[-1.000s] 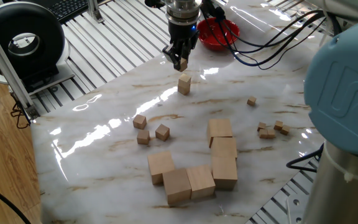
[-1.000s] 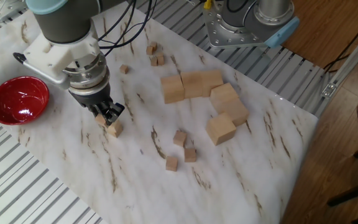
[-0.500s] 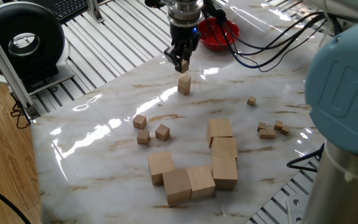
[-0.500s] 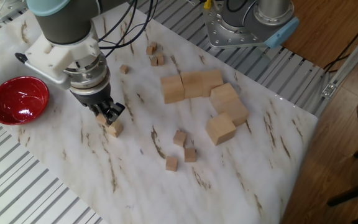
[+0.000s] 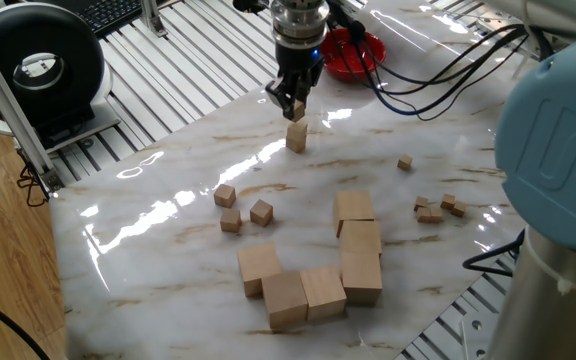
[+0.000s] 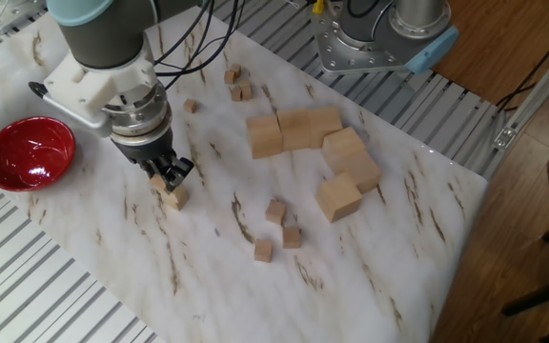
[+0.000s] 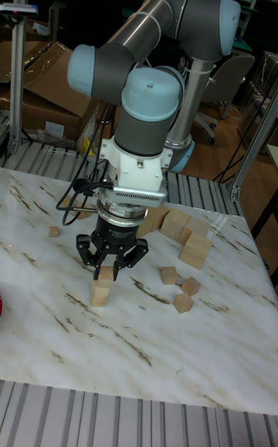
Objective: Stack the blocks in a vertical line of five
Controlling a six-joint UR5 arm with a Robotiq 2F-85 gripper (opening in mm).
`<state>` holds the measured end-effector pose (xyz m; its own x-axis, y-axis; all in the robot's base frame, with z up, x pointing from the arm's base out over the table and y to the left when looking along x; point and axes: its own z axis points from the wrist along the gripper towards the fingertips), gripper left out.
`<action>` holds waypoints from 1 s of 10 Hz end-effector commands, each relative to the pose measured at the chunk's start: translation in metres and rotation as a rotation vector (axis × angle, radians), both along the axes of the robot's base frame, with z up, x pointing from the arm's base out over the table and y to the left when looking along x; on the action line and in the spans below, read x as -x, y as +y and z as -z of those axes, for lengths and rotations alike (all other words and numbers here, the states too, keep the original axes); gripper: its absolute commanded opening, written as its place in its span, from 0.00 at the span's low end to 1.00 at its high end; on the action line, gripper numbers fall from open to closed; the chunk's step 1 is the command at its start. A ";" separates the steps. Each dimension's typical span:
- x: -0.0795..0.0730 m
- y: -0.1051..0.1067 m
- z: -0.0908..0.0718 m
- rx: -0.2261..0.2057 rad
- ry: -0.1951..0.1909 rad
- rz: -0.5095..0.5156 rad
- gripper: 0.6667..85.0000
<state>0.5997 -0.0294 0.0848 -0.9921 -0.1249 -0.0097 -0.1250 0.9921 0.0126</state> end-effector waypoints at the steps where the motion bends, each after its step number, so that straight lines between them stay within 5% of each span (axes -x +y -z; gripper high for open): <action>1: 0.001 0.003 0.002 -0.016 -0.006 0.010 0.15; 10: 0.004 -0.001 0.007 -0.021 -0.013 0.008 0.14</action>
